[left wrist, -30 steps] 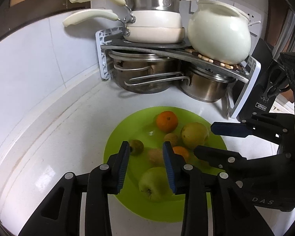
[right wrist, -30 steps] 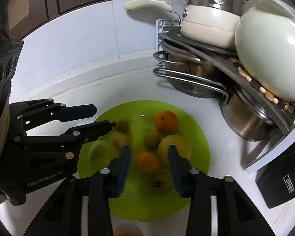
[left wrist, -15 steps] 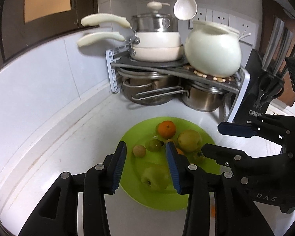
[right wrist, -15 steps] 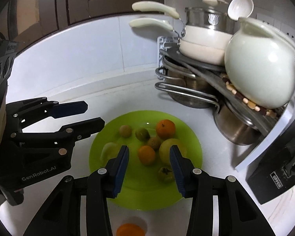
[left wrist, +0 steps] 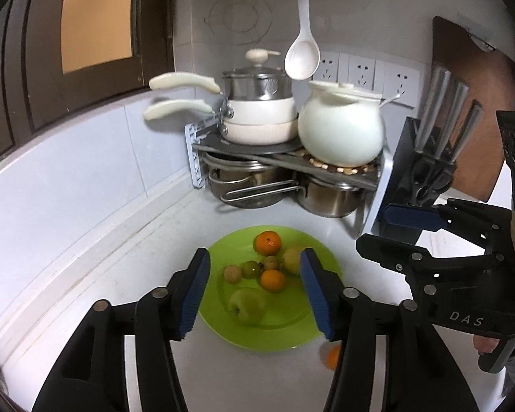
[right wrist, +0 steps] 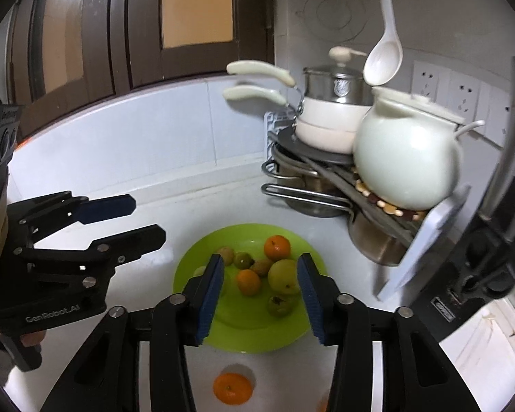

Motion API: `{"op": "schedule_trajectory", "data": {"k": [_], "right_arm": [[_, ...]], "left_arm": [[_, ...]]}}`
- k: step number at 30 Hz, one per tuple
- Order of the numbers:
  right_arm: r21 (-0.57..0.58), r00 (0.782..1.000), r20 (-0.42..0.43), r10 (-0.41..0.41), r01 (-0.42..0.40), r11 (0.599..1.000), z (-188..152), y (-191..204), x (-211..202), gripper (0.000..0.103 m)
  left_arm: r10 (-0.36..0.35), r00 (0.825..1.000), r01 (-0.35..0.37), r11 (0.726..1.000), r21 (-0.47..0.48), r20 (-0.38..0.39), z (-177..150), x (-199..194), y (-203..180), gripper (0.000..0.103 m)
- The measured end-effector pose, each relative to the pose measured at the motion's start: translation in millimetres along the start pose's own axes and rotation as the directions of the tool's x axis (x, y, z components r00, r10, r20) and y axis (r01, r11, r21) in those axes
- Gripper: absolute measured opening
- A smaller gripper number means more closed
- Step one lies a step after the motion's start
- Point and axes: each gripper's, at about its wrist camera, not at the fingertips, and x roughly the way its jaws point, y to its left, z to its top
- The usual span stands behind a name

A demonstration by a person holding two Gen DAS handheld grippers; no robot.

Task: Organize fruits
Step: 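Open both grippers to release the fruits and withdraw from the plate, then grasp the large orange with the left gripper while the right grasps the smaller orange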

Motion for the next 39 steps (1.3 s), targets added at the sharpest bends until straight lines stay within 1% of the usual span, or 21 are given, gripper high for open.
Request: {"op": "schedule_trajectory", "data": {"k": [5,8,13,17,23,27,32,39], "right_arm": [[0.010,0.999,0.024,-0.042,0.041,0.999,-8,-5,-22,0.052],[0.027,0.997,0.033,-0.066,0.066,0.997,-15,-11,-33,0.057],[0.048,0.995,0.034,-0.096,0.095,0.994,-29,-20,-47,0.058],[0.064,0.995,0.013,-0.104,0.103,0.993,-39,-26,-51,0.058],[0.089,0.994,-0.035,-0.101,0.103,0.991,-64,-39,-53,0.058],[0.099,0.993,-0.067,-0.100,0.107,0.989,-80,-48,-53,0.058],[0.106,0.990,-0.099,-0.100,0.110,0.988,-93,-57,-49,0.058],[0.117,0.981,-0.173,-0.082,0.103,0.988,-115,-66,-32,0.058]], "left_arm": [[0.006,1.000,-0.005,1.000,-0.011,0.011,-6,-17,-12,0.063],[0.012,1.000,-0.012,1.000,-0.008,0.009,-12,-24,-20,0.065],[0.019,1.000,-0.019,1.000,-0.001,0.006,-24,-32,-34,0.070],[0.012,1.000,-0.012,1.000,-0.008,-0.010,-34,-33,-42,0.071],[0.008,0.999,-0.009,1.000,-0.017,-0.046,-51,-28,-56,0.071],[-0.014,0.997,0.011,0.999,-0.045,-0.082,-64,-21,-64,0.071],[-0.025,0.991,0.017,0.998,-0.061,-0.132,-80,-9,-72,0.071],[-0.023,0.981,0.013,0.999,-0.052,-0.193,-101,11,-79,0.071]]}}
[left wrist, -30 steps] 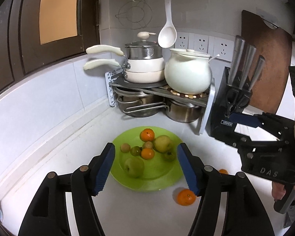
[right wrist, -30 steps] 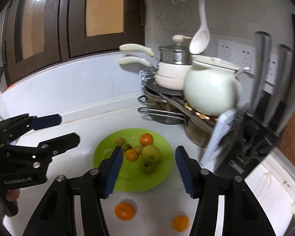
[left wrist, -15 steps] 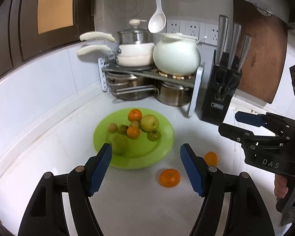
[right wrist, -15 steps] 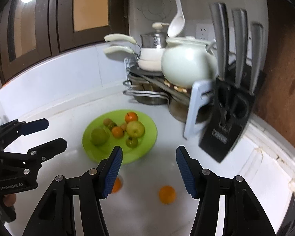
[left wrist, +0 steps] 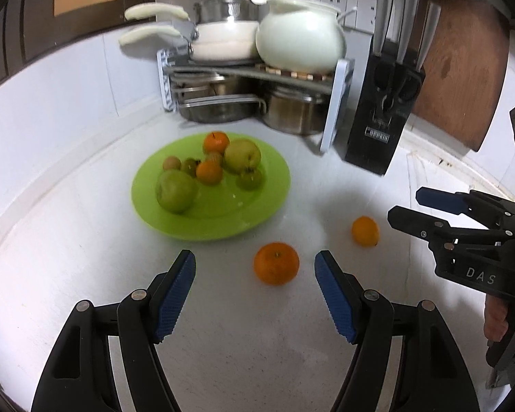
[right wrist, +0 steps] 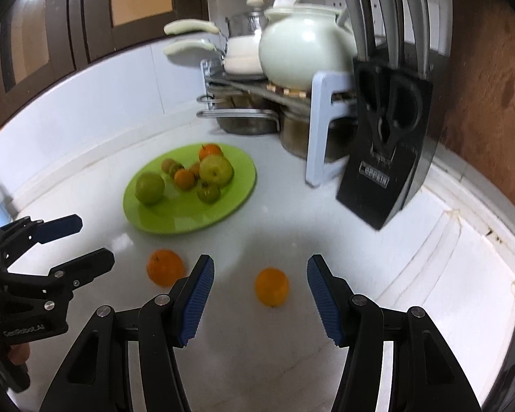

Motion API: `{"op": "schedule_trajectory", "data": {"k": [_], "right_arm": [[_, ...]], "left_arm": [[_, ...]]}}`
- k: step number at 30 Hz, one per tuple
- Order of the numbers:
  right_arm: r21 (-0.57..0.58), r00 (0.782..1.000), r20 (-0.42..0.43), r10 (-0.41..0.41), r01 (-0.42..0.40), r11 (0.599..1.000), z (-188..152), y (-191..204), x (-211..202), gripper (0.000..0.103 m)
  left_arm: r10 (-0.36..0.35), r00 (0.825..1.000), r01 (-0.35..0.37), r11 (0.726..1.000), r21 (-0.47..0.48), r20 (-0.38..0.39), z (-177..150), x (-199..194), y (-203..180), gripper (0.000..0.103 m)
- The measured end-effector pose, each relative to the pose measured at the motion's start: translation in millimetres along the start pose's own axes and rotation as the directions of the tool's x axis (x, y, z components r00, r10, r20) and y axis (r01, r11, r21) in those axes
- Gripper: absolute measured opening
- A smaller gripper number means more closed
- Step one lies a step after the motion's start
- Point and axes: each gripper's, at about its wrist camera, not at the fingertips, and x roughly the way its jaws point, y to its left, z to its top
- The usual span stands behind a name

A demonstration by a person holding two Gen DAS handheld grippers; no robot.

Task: Organize fruits
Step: 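Grasp the large orange with the left gripper while the right grasps the smaller orange, then carry both oranges over the green plate and lower them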

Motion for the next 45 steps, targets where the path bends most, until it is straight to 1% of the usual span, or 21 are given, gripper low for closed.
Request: {"op": "schedule_trajectory", "data": {"k": [4,7,12,16,19,23,24,28,35,38,40,45], "right_arm": [[0.009,0.999,-0.040,0.005,-0.005,1.000,-8,-4,13,0.058],[0.015,0.998,-0.062,0.006,-0.005,1.000,-12,-8,21,0.058],[0.022,0.996,-0.087,0.010,-0.008,1.000,-15,-11,34,0.057],[0.020,0.994,-0.108,0.014,-0.012,1.000,-16,-13,45,0.057],[0.016,0.992,-0.122,0.019,-0.017,1.000,-16,-14,52,0.053],[0.026,0.991,-0.129,0.029,-0.026,0.999,-14,-15,58,0.052],[0.028,0.991,-0.131,0.031,-0.028,0.999,-14,-15,59,0.050],[0.051,0.988,-0.143,0.054,-0.047,0.998,-12,-16,65,0.047],[0.047,0.986,-0.153,0.060,-0.053,0.997,-12,-15,71,0.041],[0.050,0.986,-0.153,0.064,-0.057,0.997,-12,-16,71,0.038],[0.045,0.986,-0.154,0.061,-0.054,0.998,-12,-16,72,0.034],[0.043,0.987,-0.150,0.058,-0.053,0.998,-12,-15,70,0.034]], "left_arm": [[-0.003,1.000,0.003,1.000,0.008,-0.022,-5,13,-1,0.071],[-0.018,0.999,0.018,1.000,0.011,-0.042,-7,24,-1,0.071],[-0.045,0.997,0.046,0.999,0.016,-0.067,-7,42,-2,0.071],[-0.052,0.994,0.054,0.998,0.017,-0.095,-6,56,-4,0.070],[-0.050,0.993,0.052,0.998,0.019,-0.111,-5,62,-4,0.068],[-0.060,0.990,0.063,0.998,0.021,-0.128,-5,70,-6,0.064],[-0.068,0.989,0.071,0.997,0.020,-0.131,-5,72,-7,0.063],[-0.083,0.987,0.086,0.996,0.013,-0.137,-4,77,-7,0.055],[-0.116,0.982,0.116,0.993,-0.005,-0.147,-2,82,-7,0.043],[-0.109,0.984,0.111,0.994,0.003,-0.143,-2,81,-9,0.043],[-0.110,0.984,0.112,0.994,0.003,-0.143,-2,81,-9,0.043],[-0.102,0.986,0.104,0.995,0.004,-0.133,-1,78,-8,0.043]]}}
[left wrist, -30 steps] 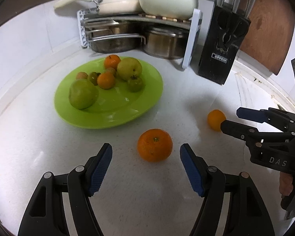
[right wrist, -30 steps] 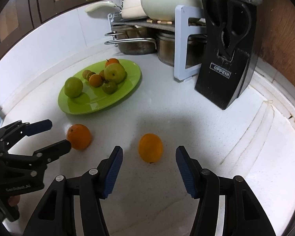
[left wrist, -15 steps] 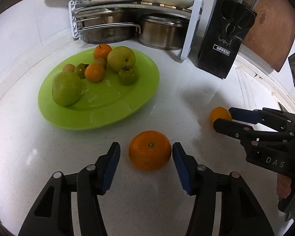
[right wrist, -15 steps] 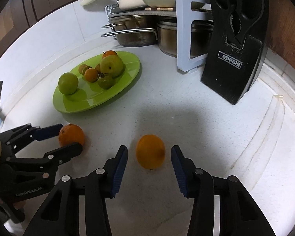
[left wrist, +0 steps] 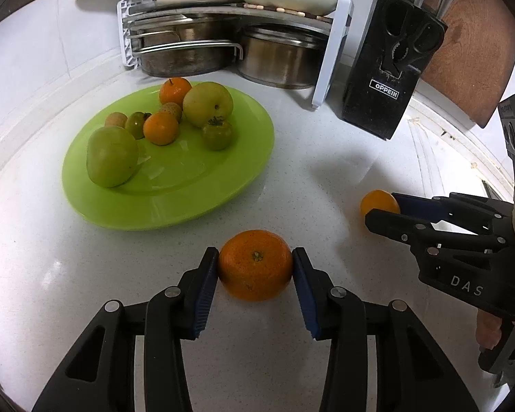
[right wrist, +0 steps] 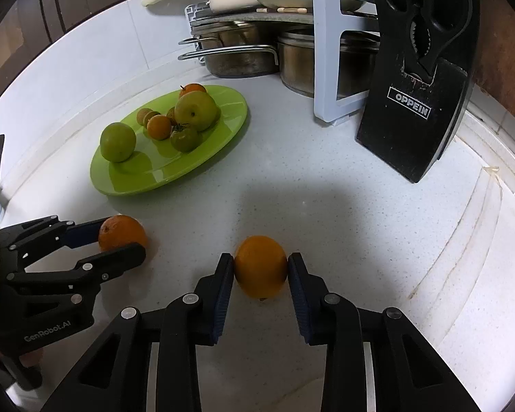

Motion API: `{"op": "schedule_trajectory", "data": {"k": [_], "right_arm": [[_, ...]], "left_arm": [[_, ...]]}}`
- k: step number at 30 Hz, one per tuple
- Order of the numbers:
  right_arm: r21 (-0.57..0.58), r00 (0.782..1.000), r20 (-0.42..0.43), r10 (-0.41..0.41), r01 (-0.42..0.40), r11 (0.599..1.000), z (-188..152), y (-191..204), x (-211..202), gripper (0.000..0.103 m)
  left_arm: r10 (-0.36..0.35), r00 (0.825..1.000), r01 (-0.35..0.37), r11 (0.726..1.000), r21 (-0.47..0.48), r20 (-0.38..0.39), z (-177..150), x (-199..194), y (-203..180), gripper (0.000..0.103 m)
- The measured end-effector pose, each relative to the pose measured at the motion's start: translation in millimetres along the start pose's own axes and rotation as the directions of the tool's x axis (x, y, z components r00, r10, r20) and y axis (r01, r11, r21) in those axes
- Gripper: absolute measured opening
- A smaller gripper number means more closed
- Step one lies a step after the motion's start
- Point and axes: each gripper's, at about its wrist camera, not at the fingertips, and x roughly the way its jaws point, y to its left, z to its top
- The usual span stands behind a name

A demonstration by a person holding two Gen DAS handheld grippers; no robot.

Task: Organize fruits
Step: 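Carry both oranges over the green plate and lower them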

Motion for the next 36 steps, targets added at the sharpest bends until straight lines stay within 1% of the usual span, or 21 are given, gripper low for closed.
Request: {"op": "schedule_trajectory", "data": {"k": [16,25,36], "right_arm": [[-0.029,0.999,0.049,0.019,-0.018,0.999,2,12,-25,0.034],[-0.049,0.995,0.096,0.040,-0.035,0.998,1,27,-50,0.034],[-0.071,0.987,0.142,0.070,-0.061,0.996,0,49,-73,0.034]], "left_arm": [[0.003,0.998,-0.003,1.000,0.003,0.056,-4,-29,0,0.043],[0.005,0.995,-0.004,1.000,-0.004,0.102,-9,-57,2,0.043],[0.020,0.986,-0.018,1.000,-0.016,0.168,-17,-96,10,0.043]]}}
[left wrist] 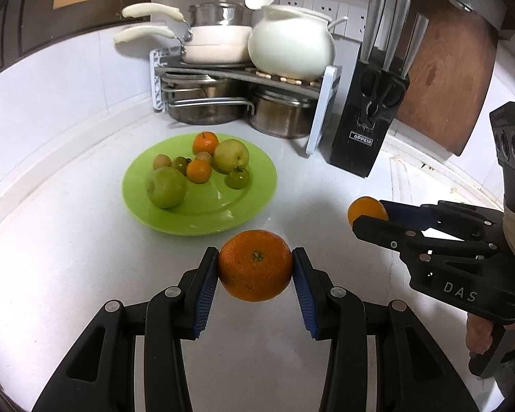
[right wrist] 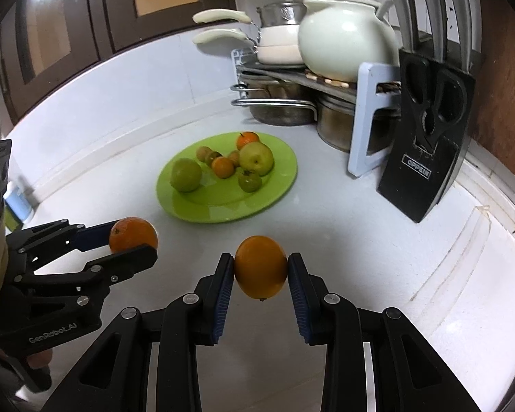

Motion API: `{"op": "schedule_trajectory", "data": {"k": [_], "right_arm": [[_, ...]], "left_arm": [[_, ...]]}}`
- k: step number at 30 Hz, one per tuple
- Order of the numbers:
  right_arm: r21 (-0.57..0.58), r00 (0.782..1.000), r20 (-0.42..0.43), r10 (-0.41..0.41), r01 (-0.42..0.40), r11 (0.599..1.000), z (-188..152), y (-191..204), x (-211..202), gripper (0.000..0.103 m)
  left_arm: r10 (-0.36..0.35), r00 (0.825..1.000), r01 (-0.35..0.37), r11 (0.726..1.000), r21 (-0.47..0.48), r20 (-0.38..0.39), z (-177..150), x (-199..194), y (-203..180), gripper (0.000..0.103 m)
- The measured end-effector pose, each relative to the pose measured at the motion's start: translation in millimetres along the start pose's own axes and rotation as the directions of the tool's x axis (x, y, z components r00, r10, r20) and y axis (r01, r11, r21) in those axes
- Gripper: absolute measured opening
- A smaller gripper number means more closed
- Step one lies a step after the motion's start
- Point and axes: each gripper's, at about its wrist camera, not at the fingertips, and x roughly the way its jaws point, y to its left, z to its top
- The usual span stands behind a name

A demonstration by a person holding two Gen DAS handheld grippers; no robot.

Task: Organize fruits
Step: 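Carry both oranges over the green plate and lower them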

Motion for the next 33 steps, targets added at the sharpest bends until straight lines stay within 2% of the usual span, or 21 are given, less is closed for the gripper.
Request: {"op": "schedule_trajectory", "data": {"k": [14,21,33], "right_arm": [[-0.012,0.998,0.045,0.038,-0.038,0.999,16,34,-6,0.034],[-0.017,0.997,0.069,0.043,-0.042,0.999,30,48,-4,0.034],[0.010,0.997,0.063,0.053,-0.053,0.999,50,58,18,0.034]], "left_arm": [[0.026,0.998,-0.026,1.000,-0.018,0.050,3,-27,22,0.043],[0.030,0.997,-0.030,1.000,-0.002,0.071,11,-30,36,0.043],[0.028,0.997,-0.030,0.999,0.022,0.075,33,-18,63,0.043]]}}
